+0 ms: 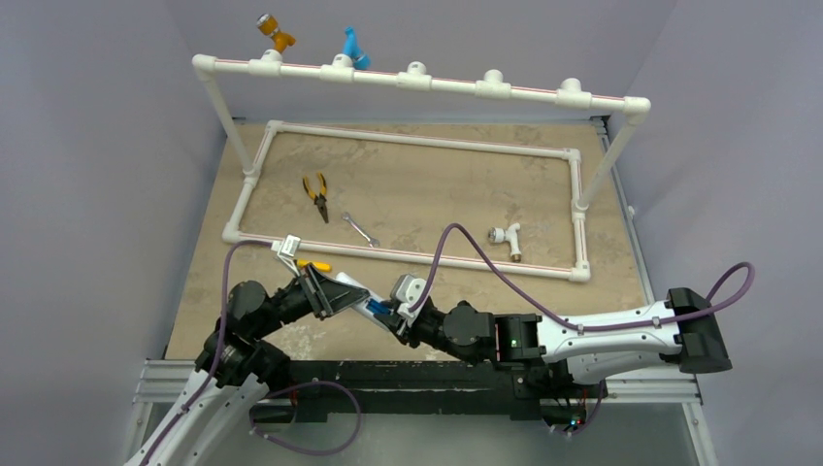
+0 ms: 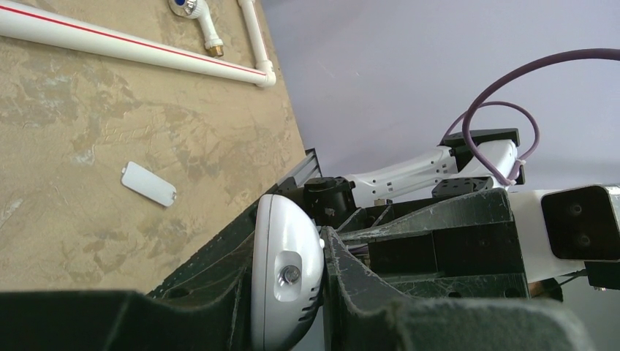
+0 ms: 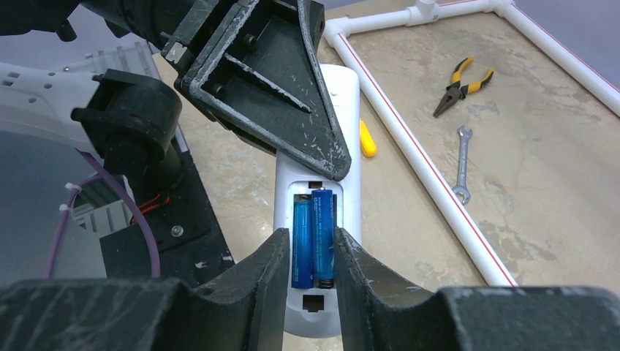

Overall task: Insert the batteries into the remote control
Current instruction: Load the battery into the remote control.

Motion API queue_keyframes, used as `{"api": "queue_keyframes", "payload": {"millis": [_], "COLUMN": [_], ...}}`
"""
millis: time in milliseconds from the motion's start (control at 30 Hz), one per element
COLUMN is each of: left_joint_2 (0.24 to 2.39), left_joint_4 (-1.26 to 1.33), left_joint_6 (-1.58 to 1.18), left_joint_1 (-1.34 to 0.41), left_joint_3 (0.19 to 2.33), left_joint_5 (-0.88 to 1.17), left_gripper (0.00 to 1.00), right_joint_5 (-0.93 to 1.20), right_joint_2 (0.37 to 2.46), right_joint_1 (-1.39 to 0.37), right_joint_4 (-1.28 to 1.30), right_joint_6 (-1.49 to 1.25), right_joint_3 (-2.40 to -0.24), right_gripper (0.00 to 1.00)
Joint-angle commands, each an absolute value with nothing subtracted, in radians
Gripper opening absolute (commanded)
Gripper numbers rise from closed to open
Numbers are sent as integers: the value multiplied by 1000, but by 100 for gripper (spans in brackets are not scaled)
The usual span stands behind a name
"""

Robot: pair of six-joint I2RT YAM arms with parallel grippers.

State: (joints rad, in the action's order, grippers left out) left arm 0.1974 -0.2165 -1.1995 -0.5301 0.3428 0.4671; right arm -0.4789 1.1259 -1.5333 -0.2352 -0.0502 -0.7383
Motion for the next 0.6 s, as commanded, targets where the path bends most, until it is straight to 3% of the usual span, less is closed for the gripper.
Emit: {"api": "queue_keyframes", "payload": {"millis": [0, 100, 400, 567], "left_joint_2": [197, 200, 200, 219], "left_joint_4": [-141, -150, -158, -111], "left_joint_6": [-1230, -1230, -1202, -1186], "left_joint_1": [-526, -528, -526, -543], "left_joint_3": [336, 330, 290, 250], "left_joint_5": [508, 514, 574, 630], "left_gripper": [0, 0, 0, 0], "right_joint_5": [-503, -475, -152, 113], "right_joint_2": [1115, 1078, 886, 751], "right_joint_1": [-1534, -1533, -1534, -1528], "right_joint_4": [-225, -207, -34, 97], "right_joint_6": [-27, -9, 231, 481], "right_joint_3": [-780, -788, -787, -752], "right_gripper": [28, 31, 56, 59]}}
